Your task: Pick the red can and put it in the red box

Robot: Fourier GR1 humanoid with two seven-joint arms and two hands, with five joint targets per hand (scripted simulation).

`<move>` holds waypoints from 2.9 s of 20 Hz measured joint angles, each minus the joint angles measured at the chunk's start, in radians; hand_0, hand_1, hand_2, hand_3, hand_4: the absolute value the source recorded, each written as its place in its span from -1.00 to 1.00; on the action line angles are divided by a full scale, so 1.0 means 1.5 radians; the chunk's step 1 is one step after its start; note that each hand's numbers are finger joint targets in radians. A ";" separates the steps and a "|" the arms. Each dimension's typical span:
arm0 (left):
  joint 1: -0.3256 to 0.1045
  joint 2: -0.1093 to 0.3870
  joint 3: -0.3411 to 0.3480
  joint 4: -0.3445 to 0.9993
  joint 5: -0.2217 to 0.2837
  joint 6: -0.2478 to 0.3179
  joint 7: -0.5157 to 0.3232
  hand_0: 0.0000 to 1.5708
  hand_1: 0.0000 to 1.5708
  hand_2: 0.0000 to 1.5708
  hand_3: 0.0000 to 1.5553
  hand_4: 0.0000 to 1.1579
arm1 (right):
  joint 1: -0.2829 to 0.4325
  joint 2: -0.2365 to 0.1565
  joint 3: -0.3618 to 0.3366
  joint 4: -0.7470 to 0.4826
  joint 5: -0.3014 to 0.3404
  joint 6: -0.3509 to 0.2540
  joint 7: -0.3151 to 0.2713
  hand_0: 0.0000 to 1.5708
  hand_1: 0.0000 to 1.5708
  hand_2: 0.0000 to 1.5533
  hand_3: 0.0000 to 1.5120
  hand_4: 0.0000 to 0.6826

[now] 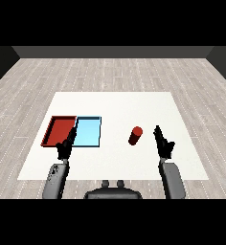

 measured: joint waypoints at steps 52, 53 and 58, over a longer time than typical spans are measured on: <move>-0.011 -0.038 0.068 -0.005 0.083 -0.063 -0.336 -1.00 -1.00 -1.00 -1.00 -1.00 | -0.142 -0.049 -0.146 0.247 -0.152 0.265 -0.216 -1.00 -1.00 -1.00 -1.00 -1.00; -0.019 -0.043 0.062 -0.005 0.079 -0.055 -0.327 -1.00 -1.00 -1.00 -1.00 -1.00 | -0.144 -0.048 -0.145 0.265 -0.148 0.269 -0.228 -1.00 -1.00 -1.00 -1.00 -1.00; -0.025 -0.041 0.065 -0.002 0.079 -0.051 -0.322 -1.00 -1.00 -1.00 -1.00 -1.00 | -0.146 -0.027 -0.131 0.271 -0.149 0.255 -0.225 -1.00 -1.00 -1.00 -1.00 -1.00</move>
